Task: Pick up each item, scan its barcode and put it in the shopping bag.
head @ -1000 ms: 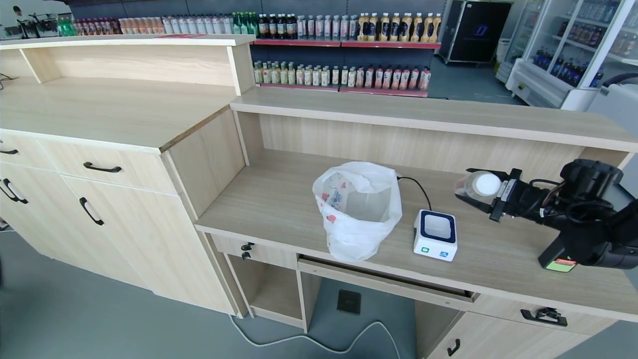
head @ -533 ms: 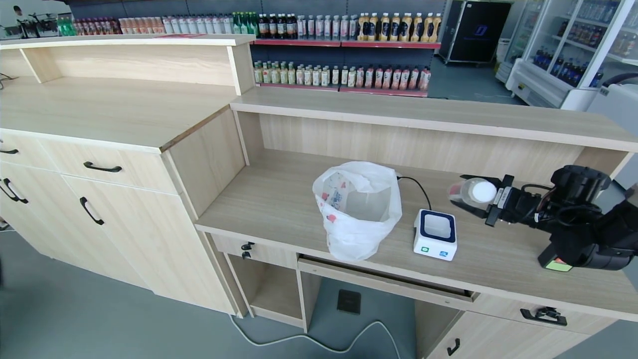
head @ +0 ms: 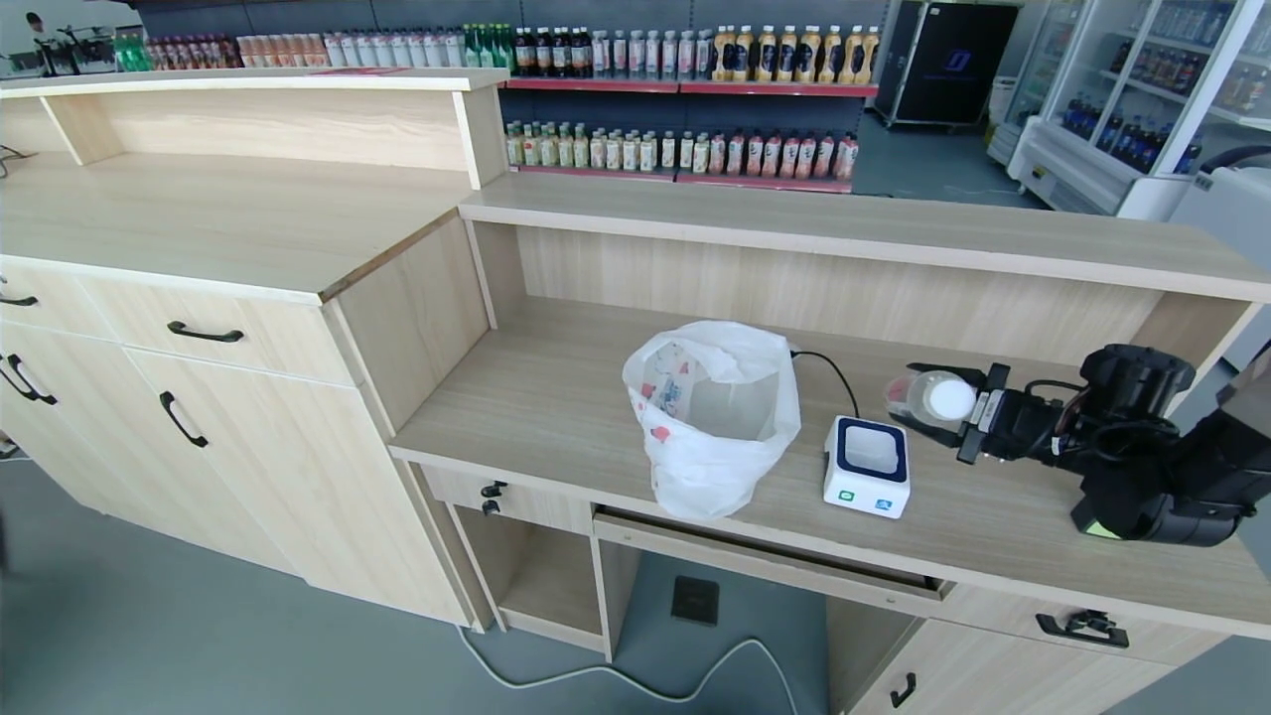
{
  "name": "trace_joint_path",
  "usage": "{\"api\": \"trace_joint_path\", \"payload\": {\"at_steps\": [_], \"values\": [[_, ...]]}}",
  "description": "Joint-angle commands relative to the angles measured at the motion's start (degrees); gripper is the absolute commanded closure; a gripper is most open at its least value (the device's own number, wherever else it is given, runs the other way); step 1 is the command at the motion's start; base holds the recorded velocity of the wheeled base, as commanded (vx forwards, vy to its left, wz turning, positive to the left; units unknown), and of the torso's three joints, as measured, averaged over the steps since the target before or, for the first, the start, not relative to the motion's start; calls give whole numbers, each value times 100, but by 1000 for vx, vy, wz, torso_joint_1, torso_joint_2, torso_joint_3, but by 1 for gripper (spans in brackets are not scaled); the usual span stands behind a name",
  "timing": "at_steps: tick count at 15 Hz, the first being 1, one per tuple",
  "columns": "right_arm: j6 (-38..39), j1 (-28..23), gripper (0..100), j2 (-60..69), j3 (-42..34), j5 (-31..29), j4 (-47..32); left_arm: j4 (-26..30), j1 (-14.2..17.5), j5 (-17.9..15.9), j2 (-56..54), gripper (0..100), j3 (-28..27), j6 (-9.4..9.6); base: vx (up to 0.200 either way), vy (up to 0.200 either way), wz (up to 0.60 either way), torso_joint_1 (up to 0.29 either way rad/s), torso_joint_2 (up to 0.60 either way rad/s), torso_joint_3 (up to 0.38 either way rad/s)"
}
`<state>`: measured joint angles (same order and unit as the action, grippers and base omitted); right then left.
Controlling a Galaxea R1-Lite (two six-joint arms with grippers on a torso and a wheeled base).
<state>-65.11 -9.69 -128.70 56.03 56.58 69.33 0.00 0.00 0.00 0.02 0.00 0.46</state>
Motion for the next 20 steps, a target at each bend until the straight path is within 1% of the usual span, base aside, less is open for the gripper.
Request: {"api": "trace_joint_path", "payload": {"at_steps": [1, 9, 16, 20], "values": [[-37, 2, 100, -59, -22, 3, 11, 0, 0, 0, -2, 0, 0, -2, 0, 0, 0, 0, 0, 0], [-186, 46, 100, -191, -31, 3, 11, 0, 0, 0, -2, 0, 0, -2, 0, 0, 0, 0, 0, 0], [-169, 152, 100, -384, 277, 205, 19, 0, 0, 0, -2, 0, 0, -2, 0, 0, 0, 0, 0, 0], [-177, 169, 100, -463, 286, 205, 55, 0, 0, 0, -2, 0, 0, -2, 0, 0, 0, 0, 0, 0]]}}
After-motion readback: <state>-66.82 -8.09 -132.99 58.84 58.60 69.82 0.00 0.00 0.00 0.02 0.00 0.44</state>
